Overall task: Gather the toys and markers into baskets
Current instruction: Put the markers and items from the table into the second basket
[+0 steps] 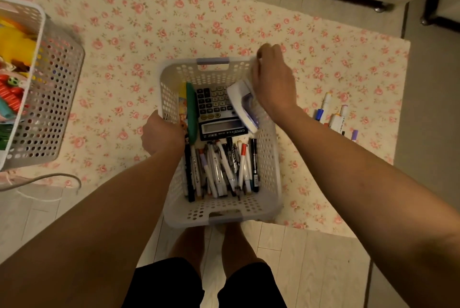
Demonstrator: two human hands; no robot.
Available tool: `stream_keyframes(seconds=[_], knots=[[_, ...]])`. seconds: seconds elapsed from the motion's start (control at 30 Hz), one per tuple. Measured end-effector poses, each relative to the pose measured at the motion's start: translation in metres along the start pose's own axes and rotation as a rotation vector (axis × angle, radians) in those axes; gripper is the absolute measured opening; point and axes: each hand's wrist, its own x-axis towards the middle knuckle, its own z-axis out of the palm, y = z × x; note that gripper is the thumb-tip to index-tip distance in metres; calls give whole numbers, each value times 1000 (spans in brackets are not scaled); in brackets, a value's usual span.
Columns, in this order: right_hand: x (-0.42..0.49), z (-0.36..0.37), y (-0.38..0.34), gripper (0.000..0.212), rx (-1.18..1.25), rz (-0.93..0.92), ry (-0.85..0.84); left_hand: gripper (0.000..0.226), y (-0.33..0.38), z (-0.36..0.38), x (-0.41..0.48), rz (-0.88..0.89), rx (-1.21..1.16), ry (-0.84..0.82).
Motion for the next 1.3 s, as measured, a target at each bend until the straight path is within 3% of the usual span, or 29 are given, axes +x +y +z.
stream_keyframes(seconds=[0.07, 0.13, 0.2, 0.37, 0.53, 0.7, 0.83, 1.03, 1.3], knots=[[4, -14, 26, 20, 56, 110, 142, 20, 2, -1, -1, -10, 10, -1], [2, -21, 59, 19, 2, 207, 134, 22, 4, 0, -1, -30, 7, -3], [-5, -22, 95, 17, -103, 236, -27, 24, 8, 2, -1, -33, -1, -6], [-39, -9, 144, 26, -156, 190, -634, 24, 25, 12, -8, -13, -22, -11], [-61, 11, 151, 25, -310, 115, -736, 22, 38, 28, -15, -42, -26, -13], [-73, 17, 157, 30, -389, 121, -683, 20, 42, 35, -18, -41, 9, 16], [-76, 19, 165, 31, -436, 26, -642, 23, 40, 35, -18, -28, 36, 21], [-73, 13, 172, 30, -351, -80, -511, 20, 39, 35, -19, 13, 54, 38], [-52, -12, 160, 10, 353, 261, -164, 21, 40, 34, -20, 10, 79, 43]])
